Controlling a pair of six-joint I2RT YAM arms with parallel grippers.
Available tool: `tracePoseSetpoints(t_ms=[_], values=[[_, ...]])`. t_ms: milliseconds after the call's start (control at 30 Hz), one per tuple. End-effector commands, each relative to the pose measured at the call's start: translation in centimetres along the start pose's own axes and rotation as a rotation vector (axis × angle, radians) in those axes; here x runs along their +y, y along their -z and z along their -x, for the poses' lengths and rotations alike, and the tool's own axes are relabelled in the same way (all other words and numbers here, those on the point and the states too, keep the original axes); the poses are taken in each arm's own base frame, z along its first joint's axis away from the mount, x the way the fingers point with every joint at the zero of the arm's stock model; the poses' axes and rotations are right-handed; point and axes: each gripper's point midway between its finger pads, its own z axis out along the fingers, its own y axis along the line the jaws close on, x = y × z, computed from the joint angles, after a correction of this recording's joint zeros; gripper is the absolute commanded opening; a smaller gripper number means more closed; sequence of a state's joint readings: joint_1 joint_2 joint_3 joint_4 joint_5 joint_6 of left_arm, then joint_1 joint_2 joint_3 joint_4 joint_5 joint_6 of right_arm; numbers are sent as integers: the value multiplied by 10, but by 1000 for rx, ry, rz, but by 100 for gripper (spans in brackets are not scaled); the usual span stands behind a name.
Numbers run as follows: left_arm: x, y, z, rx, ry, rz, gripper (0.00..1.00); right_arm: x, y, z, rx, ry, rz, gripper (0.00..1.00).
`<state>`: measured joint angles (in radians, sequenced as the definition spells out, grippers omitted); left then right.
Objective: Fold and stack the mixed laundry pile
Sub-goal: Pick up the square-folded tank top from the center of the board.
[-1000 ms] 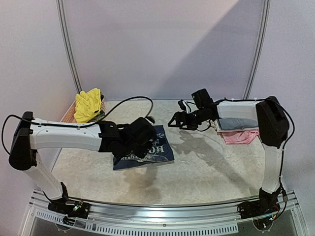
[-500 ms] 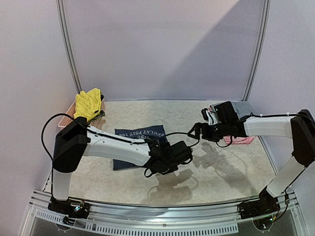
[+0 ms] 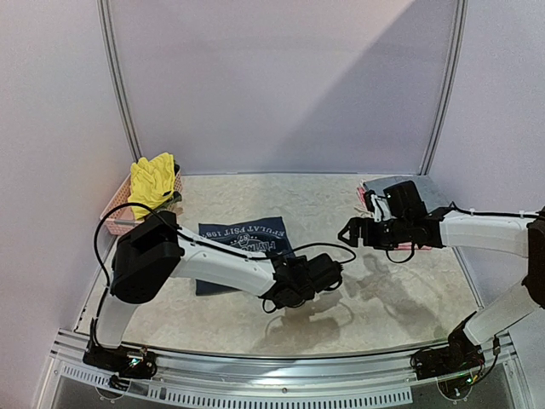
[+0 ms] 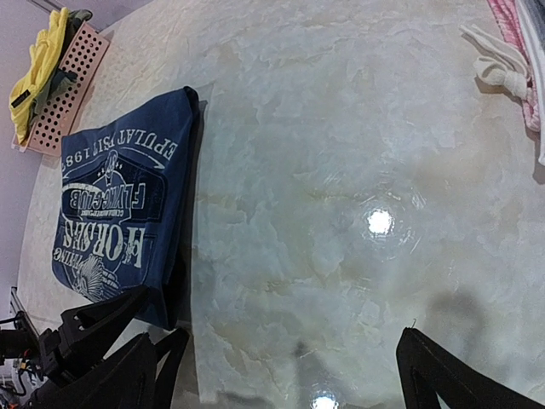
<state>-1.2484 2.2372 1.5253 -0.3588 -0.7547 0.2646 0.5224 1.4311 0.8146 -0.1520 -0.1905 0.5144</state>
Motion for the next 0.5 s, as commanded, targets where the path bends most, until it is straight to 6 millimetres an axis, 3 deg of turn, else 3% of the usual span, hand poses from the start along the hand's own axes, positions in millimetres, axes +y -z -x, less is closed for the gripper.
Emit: tracePoseSetpoints(t_ms=[0,100,200,367,467], values=[[-10,-7,-7,13,-28,12,53,-7,6,-4,0,-10,-28,99],[-7,-7,-13,9,-10,17,37,-8,6,-6,3,-16,-23,99],[-4,-4,-19,-7,14,21,3,-9,5,-7,-6,-45,-21,99],[6,16,-20,-91,108,-1,0,-2,0,-10,-30,-130,51,99],[12,28,-22,-146,177,-21,0,15,-5,-6,-60,-190,175,99]])
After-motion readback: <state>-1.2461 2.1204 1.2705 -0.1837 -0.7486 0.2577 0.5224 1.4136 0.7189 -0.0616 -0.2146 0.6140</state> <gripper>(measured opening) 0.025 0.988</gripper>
